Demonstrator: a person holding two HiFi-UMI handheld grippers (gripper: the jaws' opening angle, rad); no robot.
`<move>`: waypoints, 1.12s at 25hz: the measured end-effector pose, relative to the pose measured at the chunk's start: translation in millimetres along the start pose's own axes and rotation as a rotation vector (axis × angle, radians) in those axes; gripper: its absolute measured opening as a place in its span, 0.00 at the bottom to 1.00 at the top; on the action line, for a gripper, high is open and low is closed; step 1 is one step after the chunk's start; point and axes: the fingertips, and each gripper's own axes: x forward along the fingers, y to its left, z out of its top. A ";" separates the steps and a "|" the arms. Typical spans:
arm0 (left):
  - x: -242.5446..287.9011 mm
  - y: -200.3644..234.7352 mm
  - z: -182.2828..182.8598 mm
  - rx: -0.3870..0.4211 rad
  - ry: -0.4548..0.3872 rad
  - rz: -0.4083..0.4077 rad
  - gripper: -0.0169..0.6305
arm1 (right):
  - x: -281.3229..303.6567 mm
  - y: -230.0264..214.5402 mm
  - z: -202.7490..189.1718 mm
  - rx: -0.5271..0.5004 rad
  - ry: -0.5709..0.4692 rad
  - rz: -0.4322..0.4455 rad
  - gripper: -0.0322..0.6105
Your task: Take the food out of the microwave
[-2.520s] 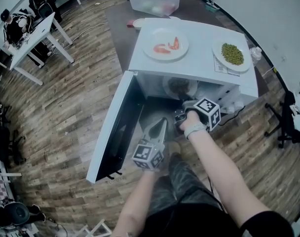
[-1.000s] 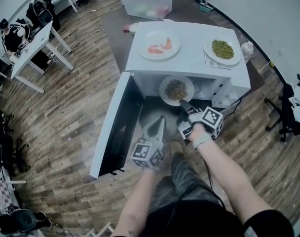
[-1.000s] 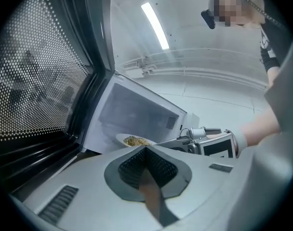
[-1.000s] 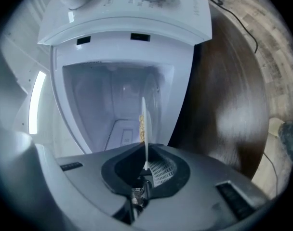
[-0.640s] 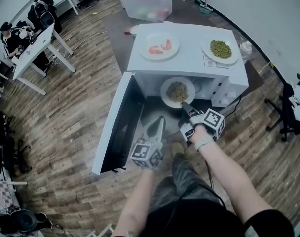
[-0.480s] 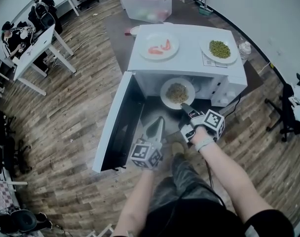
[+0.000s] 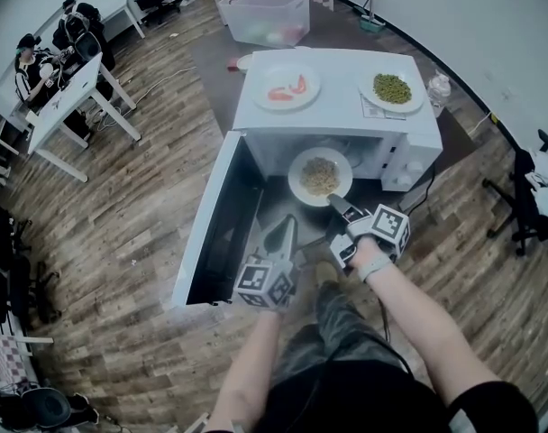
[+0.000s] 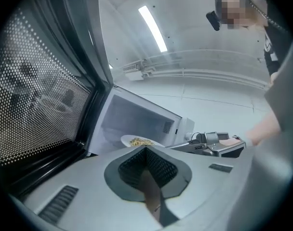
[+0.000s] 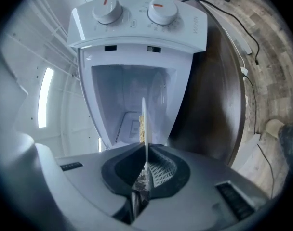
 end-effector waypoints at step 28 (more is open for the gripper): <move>-48.9 -25.7 8.1 0.011 -0.028 -0.008 0.04 | -57.0 10.2 -34.4 0.018 -0.004 0.100 0.08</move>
